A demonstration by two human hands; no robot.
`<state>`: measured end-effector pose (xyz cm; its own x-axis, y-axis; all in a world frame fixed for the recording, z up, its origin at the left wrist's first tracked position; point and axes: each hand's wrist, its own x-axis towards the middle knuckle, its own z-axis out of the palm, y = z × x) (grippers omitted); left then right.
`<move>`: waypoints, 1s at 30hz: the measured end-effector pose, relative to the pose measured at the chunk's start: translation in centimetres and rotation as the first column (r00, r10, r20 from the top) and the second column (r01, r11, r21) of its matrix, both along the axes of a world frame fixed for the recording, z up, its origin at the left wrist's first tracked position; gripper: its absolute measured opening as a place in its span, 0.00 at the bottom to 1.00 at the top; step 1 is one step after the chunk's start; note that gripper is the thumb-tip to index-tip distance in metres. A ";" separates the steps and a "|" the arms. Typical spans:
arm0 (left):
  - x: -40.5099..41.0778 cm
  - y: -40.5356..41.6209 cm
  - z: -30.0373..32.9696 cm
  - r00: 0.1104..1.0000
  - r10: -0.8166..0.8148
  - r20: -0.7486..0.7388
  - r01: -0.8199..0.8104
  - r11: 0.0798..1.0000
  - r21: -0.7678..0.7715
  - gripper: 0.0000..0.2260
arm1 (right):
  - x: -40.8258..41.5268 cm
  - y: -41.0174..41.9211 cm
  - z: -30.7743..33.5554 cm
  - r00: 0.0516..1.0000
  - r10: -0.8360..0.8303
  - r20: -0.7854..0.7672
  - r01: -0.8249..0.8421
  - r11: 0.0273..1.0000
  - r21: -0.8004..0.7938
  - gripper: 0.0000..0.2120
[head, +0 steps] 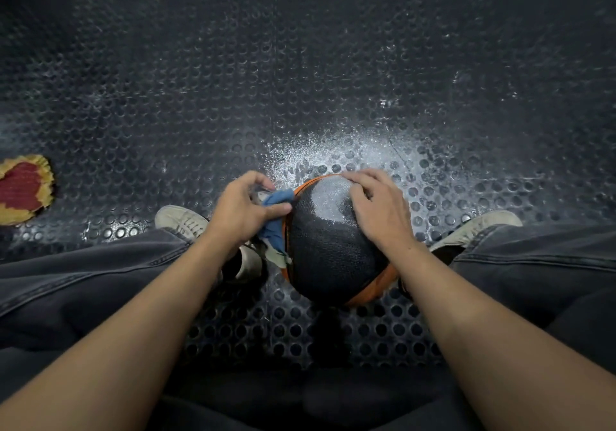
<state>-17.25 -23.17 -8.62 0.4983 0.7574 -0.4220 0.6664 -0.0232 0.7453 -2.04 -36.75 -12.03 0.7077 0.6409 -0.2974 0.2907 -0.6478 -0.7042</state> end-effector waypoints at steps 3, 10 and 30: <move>0.0 -1.5 -0.1 0.995 -0.040 0.090 0.042 0.999 -0.014 0.07 | -0.4 0.1 0.2 1.000 -0.017 -0.013 0.017 1.000 0.006 0.15; -0.8 -4.3 0.5 0.962 -0.259 -0.083 0.272 0.929 0.251 0.11 | -0.5 0.4 0.2 0.988 -0.155 -0.015 0.154 0.987 -0.047 0.15; 2.6 -4.2 1.3 0.973 -0.134 -0.187 0.201 0.889 0.411 0.06 | -1.3 1.0 -0.5 0.978 -0.186 0.091 0.197 0.970 -0.141 0.07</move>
